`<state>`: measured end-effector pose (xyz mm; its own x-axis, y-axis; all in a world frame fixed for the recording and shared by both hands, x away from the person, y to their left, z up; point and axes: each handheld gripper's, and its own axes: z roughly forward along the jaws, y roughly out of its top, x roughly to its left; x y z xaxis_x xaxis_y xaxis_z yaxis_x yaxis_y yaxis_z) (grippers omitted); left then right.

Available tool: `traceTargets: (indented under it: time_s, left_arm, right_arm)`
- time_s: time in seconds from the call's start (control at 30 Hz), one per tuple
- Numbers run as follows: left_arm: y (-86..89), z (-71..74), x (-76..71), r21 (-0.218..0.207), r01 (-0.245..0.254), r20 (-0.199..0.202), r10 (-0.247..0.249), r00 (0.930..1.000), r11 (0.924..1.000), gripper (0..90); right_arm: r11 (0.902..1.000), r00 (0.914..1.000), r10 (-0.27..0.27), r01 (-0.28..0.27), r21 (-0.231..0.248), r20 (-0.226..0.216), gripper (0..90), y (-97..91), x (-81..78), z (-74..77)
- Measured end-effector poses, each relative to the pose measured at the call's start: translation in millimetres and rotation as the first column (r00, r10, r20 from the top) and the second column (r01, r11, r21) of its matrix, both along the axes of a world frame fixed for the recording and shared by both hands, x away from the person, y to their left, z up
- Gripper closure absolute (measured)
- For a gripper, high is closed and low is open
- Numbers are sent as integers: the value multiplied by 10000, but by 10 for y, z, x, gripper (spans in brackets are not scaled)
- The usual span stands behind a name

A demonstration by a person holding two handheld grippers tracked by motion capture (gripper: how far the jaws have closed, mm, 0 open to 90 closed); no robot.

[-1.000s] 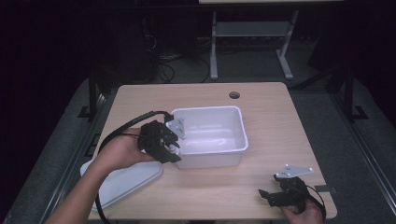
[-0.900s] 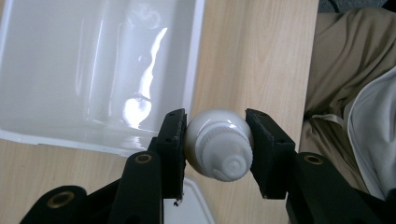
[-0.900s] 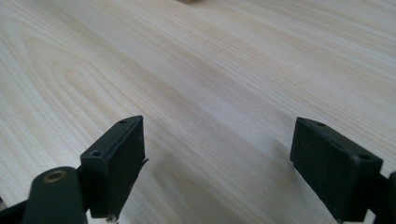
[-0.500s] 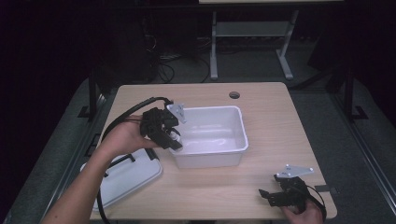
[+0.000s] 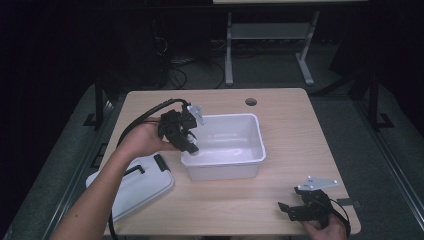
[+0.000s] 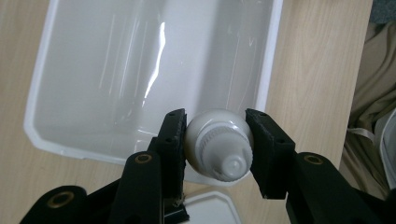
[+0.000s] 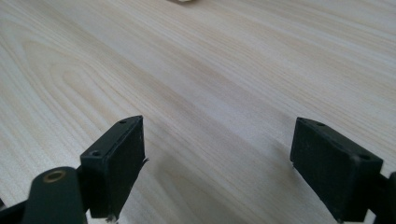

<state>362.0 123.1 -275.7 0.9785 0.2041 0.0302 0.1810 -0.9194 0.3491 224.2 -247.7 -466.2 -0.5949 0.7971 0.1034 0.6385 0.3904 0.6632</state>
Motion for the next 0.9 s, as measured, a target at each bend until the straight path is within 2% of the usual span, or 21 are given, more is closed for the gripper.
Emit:
traceTargets:
  time_s: [0.2,0.27,0.5,0.9]
  left_arm:
    - [-39,-103,69,115,-83,-1,83,10000,9999,594]
    - [-56,-138,81,277,-136,102,134,9999,9995,594]
    - [-67,-271,149,214,-254,-38,255,9997,9994,594]
    - [-157,-431,251,484,-256,-165,264,9995,9985,594]
  right_arm:
    - [10000,10000,-50,50,36,26,173,-15,-3,7]
    - [10000,10000,-33,33,19,63,173,-14,-1,6]
    - [10000,10000,12,-12,12,80,173,-9,1,6]
    - [10000,10000,-42,42,46,73,173,-24,3,10]
